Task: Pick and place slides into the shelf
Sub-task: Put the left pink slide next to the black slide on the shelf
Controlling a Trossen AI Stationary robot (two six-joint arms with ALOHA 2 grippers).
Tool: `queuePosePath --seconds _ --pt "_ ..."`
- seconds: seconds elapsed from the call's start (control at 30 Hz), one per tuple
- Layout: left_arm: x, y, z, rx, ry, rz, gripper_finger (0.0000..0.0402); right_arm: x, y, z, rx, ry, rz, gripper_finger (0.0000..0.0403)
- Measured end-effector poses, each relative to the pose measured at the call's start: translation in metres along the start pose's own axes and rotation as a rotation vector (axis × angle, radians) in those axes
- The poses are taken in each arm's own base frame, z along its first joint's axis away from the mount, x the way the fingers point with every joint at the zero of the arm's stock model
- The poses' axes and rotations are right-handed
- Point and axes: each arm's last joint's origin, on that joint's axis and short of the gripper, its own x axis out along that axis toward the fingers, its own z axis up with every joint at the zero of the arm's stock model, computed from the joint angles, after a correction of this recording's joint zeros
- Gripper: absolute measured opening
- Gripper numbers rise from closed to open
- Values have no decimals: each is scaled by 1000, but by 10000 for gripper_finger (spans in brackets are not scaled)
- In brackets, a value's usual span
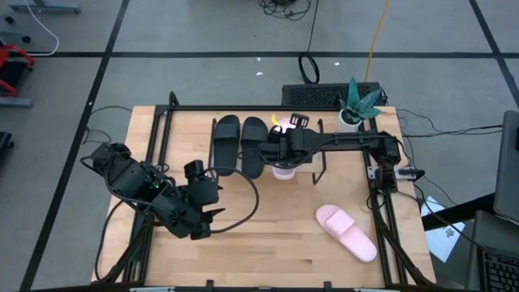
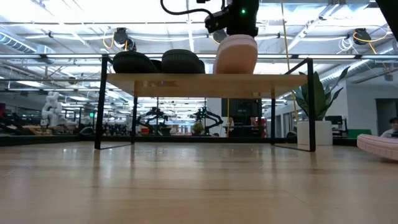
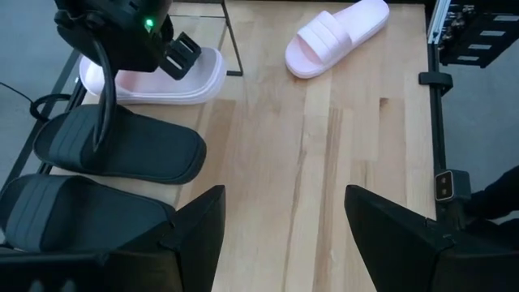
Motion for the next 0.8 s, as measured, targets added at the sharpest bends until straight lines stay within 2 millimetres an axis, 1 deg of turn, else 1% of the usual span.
queuePosePath --seconds 0.8 --pt "0 0 0 1 -8 12 253 0 1 13 -3 -98 -2 0"
